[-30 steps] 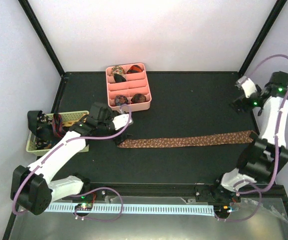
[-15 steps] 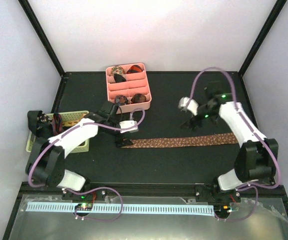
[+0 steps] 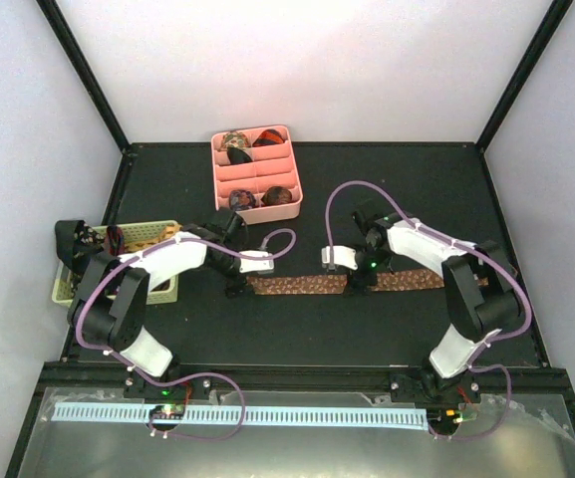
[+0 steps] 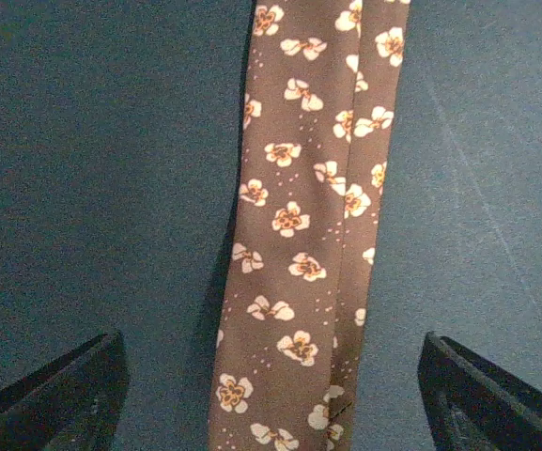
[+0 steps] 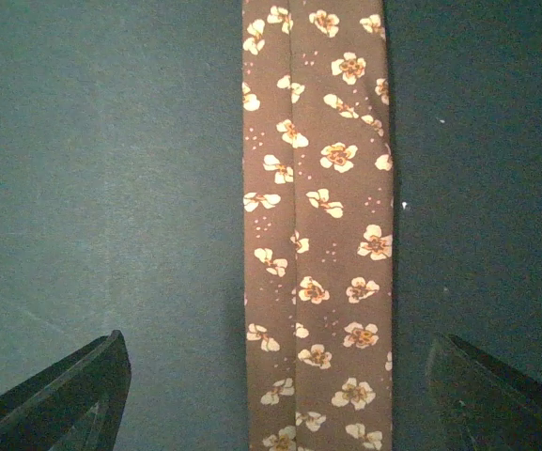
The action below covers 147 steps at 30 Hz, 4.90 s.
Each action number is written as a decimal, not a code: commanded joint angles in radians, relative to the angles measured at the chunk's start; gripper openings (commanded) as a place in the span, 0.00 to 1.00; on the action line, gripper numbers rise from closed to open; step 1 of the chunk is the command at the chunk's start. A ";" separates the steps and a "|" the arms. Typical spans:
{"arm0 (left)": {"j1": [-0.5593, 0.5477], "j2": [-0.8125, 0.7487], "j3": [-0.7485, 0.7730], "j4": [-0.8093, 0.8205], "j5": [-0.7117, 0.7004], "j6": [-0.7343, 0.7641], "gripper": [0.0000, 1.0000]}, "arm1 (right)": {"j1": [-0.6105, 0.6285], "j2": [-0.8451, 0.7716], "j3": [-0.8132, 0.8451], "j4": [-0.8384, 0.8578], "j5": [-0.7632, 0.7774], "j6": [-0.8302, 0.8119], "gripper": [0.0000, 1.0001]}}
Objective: Roll the ties
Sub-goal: Smooth out the tie at the center of the board.
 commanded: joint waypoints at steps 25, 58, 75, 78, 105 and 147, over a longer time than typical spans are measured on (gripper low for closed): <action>0.089 -0.280 -0.254 0.241 0.050 0.146 0.80 | 0.124 0.120 -0.014 0.144 0.261 0.050 0.37; -0.083 -0.026 -0.036 0.024 -0.016 0.147 0.85 | -0.188 -0.097 -0.027 -0.050 0.063 0.051 0.84; -0.135 -0.142 -0.211 0.277 -0.214 0.131 0.30 | -0.299 -0.138 -0.030 -0.073 0.061 0.046 0.85; -0.136 -0.203 -0.248 0.254 -0.177 0.160 0.39 | -0.319 -0.143 -0.034 -0.085 0.057 0.033 0.85; -0.525 0.402 0.427 0.225 -0.133 -0.434 0.82 | -0.681 -0.044 0.087 -0.286 0.080 -0.244 0.81; -0.266 0.006 0.076 0.277 -0.013 -0.389 0.78 | -0.385 0.108 -0.007 -0.100 0.193 -0.287 0.65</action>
